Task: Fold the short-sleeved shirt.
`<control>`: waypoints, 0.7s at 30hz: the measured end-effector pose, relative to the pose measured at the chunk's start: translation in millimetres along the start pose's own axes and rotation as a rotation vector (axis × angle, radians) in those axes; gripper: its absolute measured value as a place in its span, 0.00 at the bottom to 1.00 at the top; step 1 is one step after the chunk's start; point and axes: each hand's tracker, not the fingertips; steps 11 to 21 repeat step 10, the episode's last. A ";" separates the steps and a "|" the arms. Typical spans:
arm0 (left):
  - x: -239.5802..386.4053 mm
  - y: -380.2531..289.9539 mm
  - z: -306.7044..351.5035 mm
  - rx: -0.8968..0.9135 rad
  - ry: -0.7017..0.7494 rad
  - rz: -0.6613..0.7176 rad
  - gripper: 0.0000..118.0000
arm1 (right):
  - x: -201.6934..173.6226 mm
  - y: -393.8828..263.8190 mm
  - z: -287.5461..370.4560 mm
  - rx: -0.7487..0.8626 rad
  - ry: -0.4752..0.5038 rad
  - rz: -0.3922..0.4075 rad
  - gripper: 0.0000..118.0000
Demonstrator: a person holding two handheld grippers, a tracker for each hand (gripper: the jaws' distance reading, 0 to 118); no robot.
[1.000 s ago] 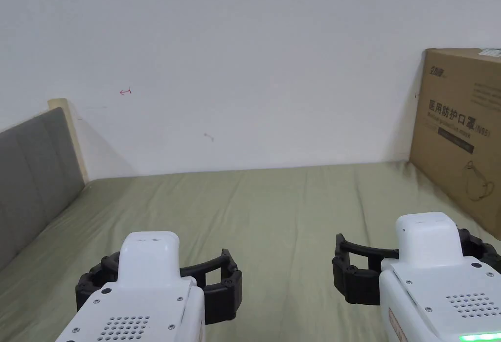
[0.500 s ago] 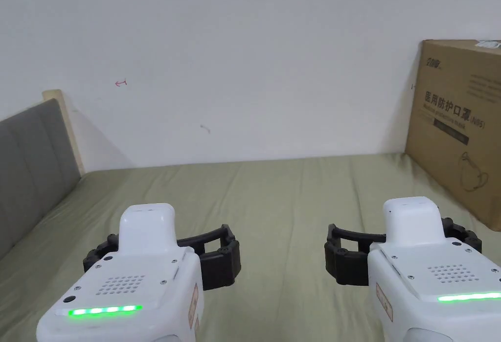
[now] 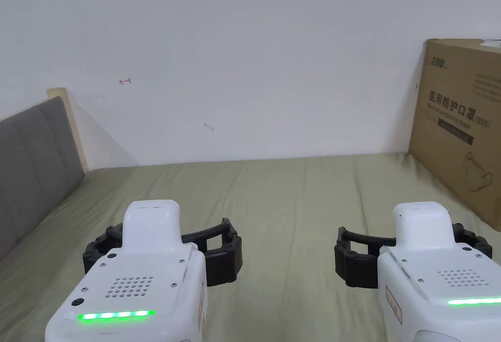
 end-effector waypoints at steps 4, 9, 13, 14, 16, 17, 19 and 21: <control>4.5 -0.6 6.5 0.019 0.040 -0.008 1.00 | 0.7 -0.3 -0.8 -0.005 -0.003 -0.001 1.00; 2.1 -3.6 6.1 0.058 0.014 -0.012 1.00 | 0.4 -0.4 -0.5 -0.006 0.001 -0.004 1.00; 3.4 -4.2 5.1 0.059 0.024 -0.026 1.00 | 0.0 -0.4 -0.5 -0.004 -0.001 0.000 1.00; 3.4 -4.2 5.1 0.059 0.024 -0.026 1.00 | 0.0 -0.4 -0.5 -0.004 -0.001 0.000 1.00; 3.4 -4.2 5.1 0.059 0.024 -0.026 1.00 | 0.0 -0.4 -0.5 -0.004 -0.001 0.000 1.00; 3.4 -4.2 5.1 0.059 0.024 -0.026 1.00 | 0.0 -0.4 -0.5 -0.004 -0.001 0.000 1.00; 3.4 -4.2 5.1 0.059 0.024 -0.026 1.00 | 0.0 -0.4 -0.5 -0.004 -0.001 0.000 1.00; 3.4 -4.2 5.1 0.059 0.024 -0.026 1.00 | 0.0 -0.4 -0.5 -0.004 -0.001 0.000 1.00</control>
